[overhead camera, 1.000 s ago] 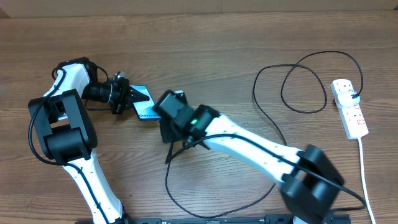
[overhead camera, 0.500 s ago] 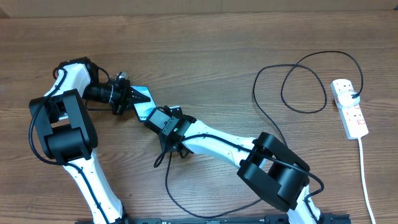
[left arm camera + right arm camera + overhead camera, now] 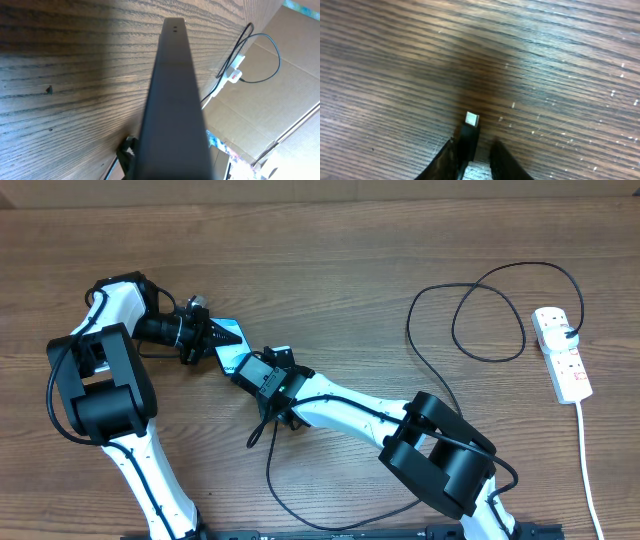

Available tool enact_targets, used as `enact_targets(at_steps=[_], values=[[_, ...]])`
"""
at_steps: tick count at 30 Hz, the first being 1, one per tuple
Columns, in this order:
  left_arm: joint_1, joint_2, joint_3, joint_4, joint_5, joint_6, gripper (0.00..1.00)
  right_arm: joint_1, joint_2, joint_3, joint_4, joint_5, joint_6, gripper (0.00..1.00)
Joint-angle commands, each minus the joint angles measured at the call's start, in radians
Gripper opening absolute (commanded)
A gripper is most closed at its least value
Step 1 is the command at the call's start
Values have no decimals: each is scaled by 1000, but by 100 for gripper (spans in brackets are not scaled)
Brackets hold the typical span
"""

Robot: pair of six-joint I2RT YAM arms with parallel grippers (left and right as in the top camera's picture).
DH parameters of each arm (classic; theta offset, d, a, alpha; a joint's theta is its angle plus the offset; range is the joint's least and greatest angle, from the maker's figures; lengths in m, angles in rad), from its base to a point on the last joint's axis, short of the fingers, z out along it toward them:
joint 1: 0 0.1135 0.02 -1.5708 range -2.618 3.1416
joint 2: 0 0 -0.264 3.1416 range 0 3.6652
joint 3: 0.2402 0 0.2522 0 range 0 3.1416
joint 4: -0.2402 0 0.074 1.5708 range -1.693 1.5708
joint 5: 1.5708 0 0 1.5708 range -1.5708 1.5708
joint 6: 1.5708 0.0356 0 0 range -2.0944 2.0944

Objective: Plug charger to phone and switch on socket
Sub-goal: 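Move the right gripper down over the black cable plug on the table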

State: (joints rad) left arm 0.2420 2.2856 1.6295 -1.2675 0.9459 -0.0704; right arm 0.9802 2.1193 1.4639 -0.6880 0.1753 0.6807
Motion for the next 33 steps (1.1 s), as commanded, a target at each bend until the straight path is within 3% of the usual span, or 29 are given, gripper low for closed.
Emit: enact_targets(at_steps=[1,18,22,27,33], values=[[-8,-15,17,-4,22,26,4,-7,30,-6,-3,5,8,17],[-8,-15,17,-8,15,26,4,-131,30,-3,-51,32,56,4],[-8,-15,17,-8,15,26,4,-142,30,-3,-57,2,56,25],[-8,-15,17,-8,15,26,4,-137,30,-3,-69,-23,56,24],[-8,-15,17,-9,15,26,4,-133,30,-3,-81,-23,83,10]])
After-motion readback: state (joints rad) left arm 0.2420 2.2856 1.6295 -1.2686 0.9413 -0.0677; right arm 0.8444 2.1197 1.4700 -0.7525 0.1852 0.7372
